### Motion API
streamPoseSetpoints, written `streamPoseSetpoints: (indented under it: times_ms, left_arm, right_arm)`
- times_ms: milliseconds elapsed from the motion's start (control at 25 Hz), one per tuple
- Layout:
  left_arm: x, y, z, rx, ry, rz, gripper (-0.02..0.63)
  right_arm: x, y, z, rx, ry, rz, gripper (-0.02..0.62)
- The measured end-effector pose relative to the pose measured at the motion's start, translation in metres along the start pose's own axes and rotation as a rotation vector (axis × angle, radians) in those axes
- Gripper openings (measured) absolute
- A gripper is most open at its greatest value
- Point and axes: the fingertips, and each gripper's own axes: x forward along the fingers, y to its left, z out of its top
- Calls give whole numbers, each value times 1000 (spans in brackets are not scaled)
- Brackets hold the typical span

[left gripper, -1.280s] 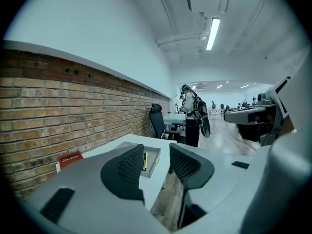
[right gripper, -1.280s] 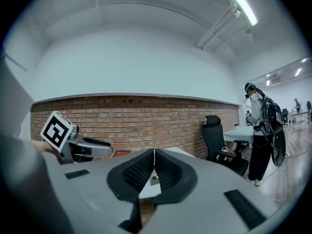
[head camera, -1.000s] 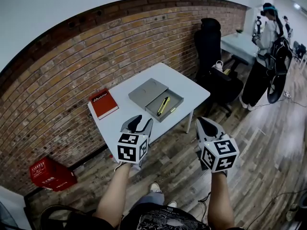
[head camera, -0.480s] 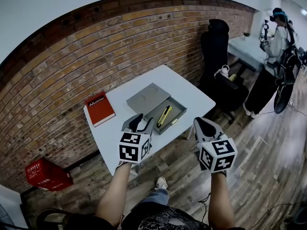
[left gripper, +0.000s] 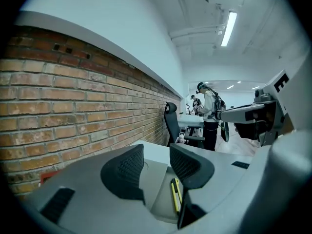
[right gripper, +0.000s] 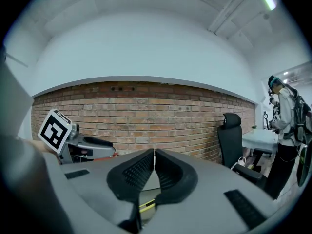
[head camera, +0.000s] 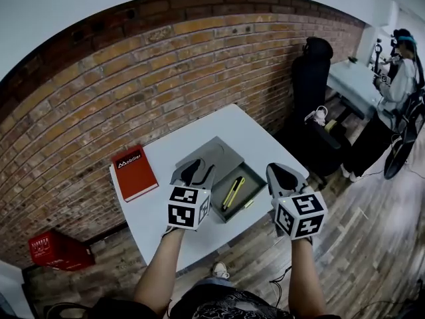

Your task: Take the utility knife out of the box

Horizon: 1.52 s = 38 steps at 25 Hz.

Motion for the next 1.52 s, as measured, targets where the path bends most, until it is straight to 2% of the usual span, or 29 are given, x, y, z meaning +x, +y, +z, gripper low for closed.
streamPoseSetpoints:
  times_ms: [240,520,800,1200,1520]
  left_arm:
    - [31,37,7,-19,0,9,167]
    - [51,53,1,-24,25,23,167]
    - [62,36,1,-1,39,69,167]
    - [82,-9,7,-32,46,153,167]
    - [85,-17,-7,-52,91,185,167]
  right_arm:
    - [54,-5,14,-4,4,16,21]
    - [83,-13,9,-2,10,45,21]
    - [83,-33,3,2,3,105,21]
    - [80,-77,7,-13,-5,228,21]
    - [82,-86,6,-17,-8,286,21]
